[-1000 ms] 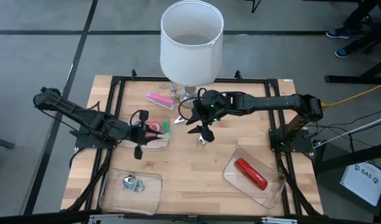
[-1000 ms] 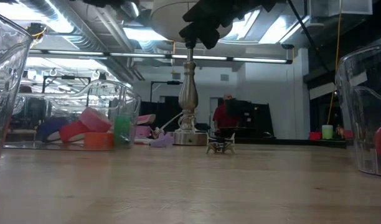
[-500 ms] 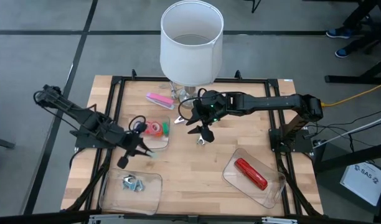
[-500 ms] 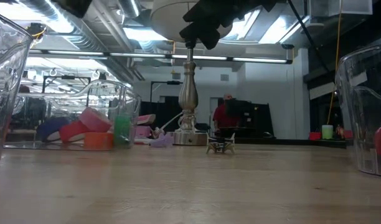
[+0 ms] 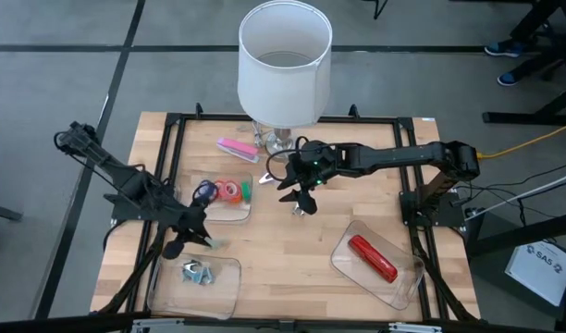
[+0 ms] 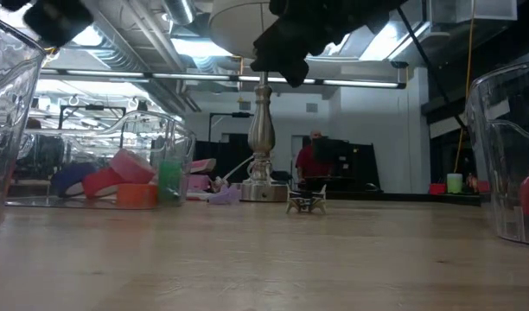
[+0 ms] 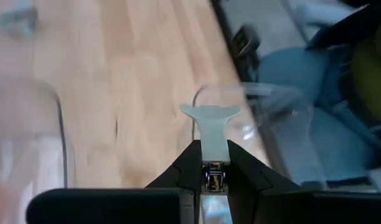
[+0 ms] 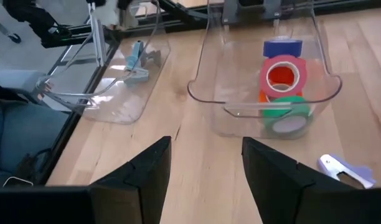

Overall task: Pick and place Stapler, Stapler remover, tape
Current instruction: Put the top gray staple remover into the bottom left transparent bin

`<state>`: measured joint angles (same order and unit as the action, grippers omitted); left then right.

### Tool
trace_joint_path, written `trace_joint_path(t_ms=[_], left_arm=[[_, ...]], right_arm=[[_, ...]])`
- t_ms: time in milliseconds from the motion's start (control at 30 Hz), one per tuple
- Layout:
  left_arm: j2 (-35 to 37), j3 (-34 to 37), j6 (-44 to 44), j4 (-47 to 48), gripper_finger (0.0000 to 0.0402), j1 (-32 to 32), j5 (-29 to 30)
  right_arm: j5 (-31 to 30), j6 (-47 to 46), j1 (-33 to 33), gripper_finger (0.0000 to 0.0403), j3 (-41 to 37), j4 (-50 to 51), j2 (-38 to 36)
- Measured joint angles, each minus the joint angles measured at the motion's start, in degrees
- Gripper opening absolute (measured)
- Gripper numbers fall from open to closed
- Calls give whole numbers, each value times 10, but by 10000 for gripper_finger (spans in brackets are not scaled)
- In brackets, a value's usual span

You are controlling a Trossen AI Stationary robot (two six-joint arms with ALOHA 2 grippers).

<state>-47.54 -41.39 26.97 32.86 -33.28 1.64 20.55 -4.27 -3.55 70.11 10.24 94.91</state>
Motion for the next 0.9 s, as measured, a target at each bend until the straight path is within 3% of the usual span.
trace_joint_path(t_ms=[300,633,900], left_arm=[[-70,0,85,64,38,-32,12],[-127,0,179,44,38,-43,-140],[-174,0,182,40,41,-43,-190]], right_arm=[[0,0,1,197,-2,1,0],[0,0,1,197,-2,3,0],[0,0,1,197,-2,4,0]])
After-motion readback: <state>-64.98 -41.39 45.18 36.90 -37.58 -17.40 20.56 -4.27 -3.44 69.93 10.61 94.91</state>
